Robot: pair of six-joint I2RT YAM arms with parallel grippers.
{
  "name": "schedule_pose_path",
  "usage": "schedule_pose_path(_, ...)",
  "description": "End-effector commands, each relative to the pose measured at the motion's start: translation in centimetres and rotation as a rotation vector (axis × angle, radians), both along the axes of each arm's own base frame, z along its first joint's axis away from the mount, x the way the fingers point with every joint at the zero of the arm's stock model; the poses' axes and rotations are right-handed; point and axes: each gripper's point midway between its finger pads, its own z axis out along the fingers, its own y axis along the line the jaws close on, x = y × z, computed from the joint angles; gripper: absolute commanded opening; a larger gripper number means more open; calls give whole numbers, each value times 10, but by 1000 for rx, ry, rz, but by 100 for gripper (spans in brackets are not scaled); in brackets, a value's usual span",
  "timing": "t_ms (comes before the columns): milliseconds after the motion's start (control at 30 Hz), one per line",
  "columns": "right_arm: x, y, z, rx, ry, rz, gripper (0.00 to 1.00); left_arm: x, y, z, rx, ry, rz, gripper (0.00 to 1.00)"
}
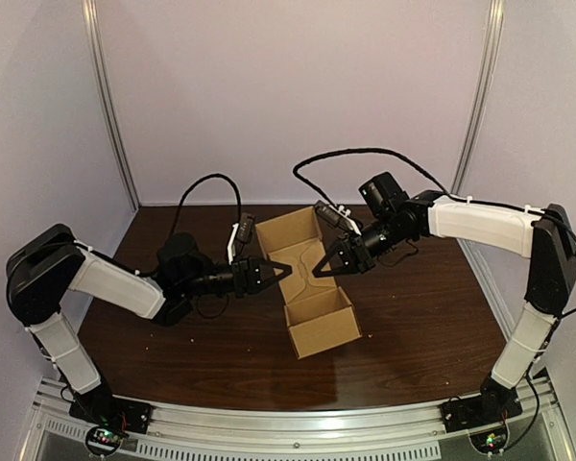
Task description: Fold the paper box
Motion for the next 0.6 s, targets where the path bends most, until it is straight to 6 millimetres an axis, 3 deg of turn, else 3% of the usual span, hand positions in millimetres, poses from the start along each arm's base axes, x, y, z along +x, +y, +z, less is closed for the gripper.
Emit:
schedule_pose_path(0,-17,3,-22,-81,93,34,0,23,17,54,-127,-128,138,0)
schedule_pose_path(67,-18,2,-19,-77,82,40,2,25,15,49,-92,-120,143,0)
schedule_pose_path(133,-11,-2,-14,-94,38,15,21,27,13,41,-42,-109,143,0)
schedule_pose_path(167,-7,-7,-9,-99,12,0,24,26,12,36,-15,-101,134,0)
schedule_pose_path(300,17,-41,23,-137,-100,-81,44,18,10,8,102,-73,86,0)
schedule_pose_path(433,20,-67,53,-200,-285,-109,57,11,12,-16,212,-79,55,0)
schedule_pose_path(500,19,-72,70,-185,-379,-136,74,6,10,-28,281,-102,20,2)
schedule_pose_path(567,14,-73,81,-139,-438,-133,98,0,6,-39,353,-142,-16,4)
